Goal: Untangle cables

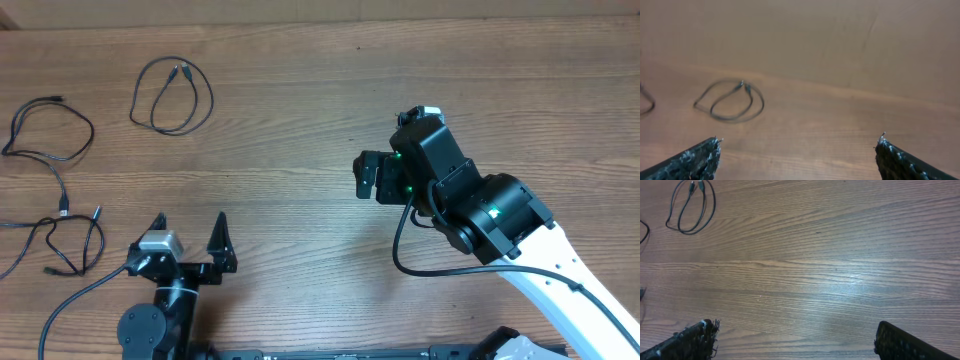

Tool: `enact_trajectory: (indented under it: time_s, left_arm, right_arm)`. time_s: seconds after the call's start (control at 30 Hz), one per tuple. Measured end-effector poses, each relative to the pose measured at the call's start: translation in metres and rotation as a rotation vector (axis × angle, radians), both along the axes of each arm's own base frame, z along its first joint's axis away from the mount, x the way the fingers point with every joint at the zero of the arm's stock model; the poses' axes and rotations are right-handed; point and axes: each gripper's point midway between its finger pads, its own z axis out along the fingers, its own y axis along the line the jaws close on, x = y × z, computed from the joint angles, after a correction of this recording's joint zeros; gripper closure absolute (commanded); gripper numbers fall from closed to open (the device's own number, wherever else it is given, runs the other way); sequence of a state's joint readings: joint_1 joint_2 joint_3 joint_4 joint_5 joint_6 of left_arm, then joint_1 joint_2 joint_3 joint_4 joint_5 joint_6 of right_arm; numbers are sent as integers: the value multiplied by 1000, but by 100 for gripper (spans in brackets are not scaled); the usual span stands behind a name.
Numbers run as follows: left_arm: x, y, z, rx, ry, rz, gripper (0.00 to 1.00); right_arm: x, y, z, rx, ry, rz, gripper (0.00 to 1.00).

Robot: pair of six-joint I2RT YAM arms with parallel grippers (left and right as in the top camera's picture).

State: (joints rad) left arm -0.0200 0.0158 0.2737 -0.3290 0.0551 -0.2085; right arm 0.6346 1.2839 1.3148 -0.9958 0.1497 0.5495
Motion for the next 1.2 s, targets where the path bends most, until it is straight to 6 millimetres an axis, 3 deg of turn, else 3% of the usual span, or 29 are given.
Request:
enact_trajectory:
  time_s: [0.17, 0.43, 0.5, 0.77, 1.2]
  left_arm:
    - [10, -6, 0, 30, -82, -35, 1]
    - [21, -9, -57, 58, 4, -56, 0]
    - [22, -9, -63, 80, 9, -59, 1]
    - [22, -13, -60, 184, -19, -82, 0]
    - [22, -13, -60, 210, -24, -84, 0]
  right_arm:
    - [0, 0, 0, 0, 0, 0, 0]
    - [0, 0, 0, 0, 0, 0, 0]
    - [0, 0, 0, 0, 0, 0, 0]
    - [0, 0, 0, 0, 0, -1, 0]
    - [0, 0, 0, -1, 0, 0, 0]
